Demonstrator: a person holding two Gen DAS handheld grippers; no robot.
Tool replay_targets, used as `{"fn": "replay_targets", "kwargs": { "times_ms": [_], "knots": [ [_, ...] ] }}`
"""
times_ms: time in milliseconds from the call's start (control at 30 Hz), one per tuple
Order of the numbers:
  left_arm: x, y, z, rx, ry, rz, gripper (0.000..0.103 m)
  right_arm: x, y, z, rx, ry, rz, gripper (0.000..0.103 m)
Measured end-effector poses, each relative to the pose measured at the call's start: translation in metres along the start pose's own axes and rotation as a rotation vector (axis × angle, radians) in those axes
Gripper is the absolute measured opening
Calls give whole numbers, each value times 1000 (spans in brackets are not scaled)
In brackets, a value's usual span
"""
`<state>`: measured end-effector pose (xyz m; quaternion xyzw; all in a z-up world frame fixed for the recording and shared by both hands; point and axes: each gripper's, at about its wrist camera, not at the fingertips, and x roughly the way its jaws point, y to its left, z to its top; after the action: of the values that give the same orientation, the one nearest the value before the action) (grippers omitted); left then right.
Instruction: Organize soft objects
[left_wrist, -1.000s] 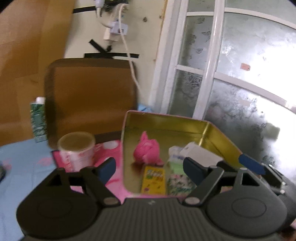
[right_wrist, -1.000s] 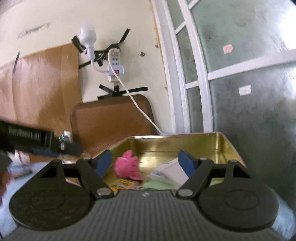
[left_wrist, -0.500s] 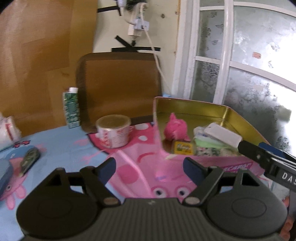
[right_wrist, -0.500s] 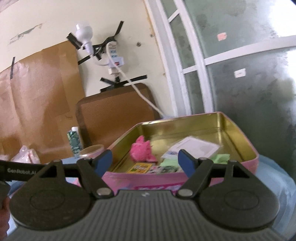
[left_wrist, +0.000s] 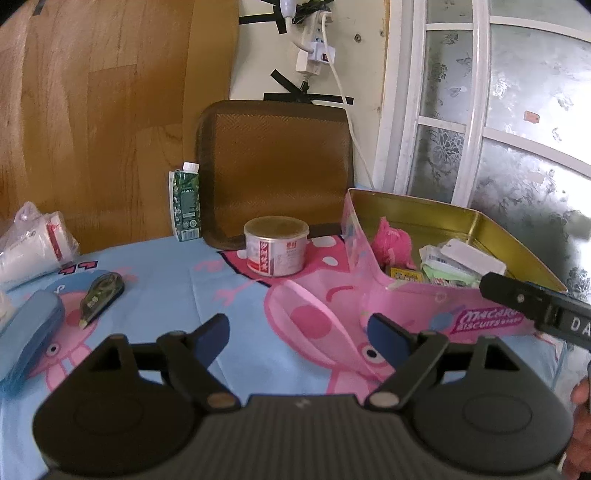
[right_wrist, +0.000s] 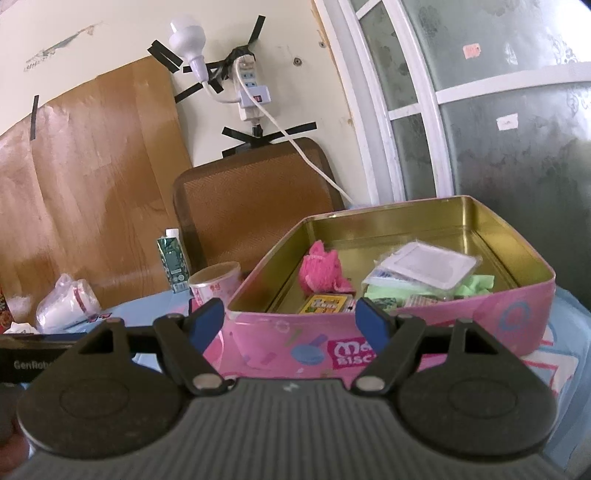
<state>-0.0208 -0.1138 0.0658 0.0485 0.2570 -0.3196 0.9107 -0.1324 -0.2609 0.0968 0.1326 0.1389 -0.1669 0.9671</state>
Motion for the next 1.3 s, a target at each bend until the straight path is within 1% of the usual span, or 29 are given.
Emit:
{"fn": "replay_targets", "kwargs": {
  "times_ms": [200, 267, 300, 567, 700, 867, 1000, 1133, 1300],
  "knots": [
    [-1, 5, -7, 6, 5, -19, 86, -5, 11, -3, -16, 3, -4, 80],
    [0, 8, -10, 7, 10, -21, 91, -4, 13, -3, -20, 10, 4, 80],
    [0, 9, -12, 7, 11, -16, 92, -3, 15, -4, -24, 14, 9, 80],
    [5, 35, -26, -29, 49, 17, 94, 3, 29, -10, -51, 36, 24, 80],
    [8, 47, -32, -50, 64, 17, 95, 5, 31, -13, -48, 58, 25, 80],
    [16, 48, -42, -42, 75, 6, 97, 4, 34, -16, -56, 67, 12, 80],
    [25, 51, -48, -47, 114, 4, 97, 5, 31, -22, -31, 95, -7, 80],
    [25, 52, -50, -48, 111, 3, 98, 9, 26, -27, 0, 131, -12, 80],
    [25, 49, -51, -31, 111, 6, 98, 8, 33, -29, -6, 126, -10, 80]
  ]
}}
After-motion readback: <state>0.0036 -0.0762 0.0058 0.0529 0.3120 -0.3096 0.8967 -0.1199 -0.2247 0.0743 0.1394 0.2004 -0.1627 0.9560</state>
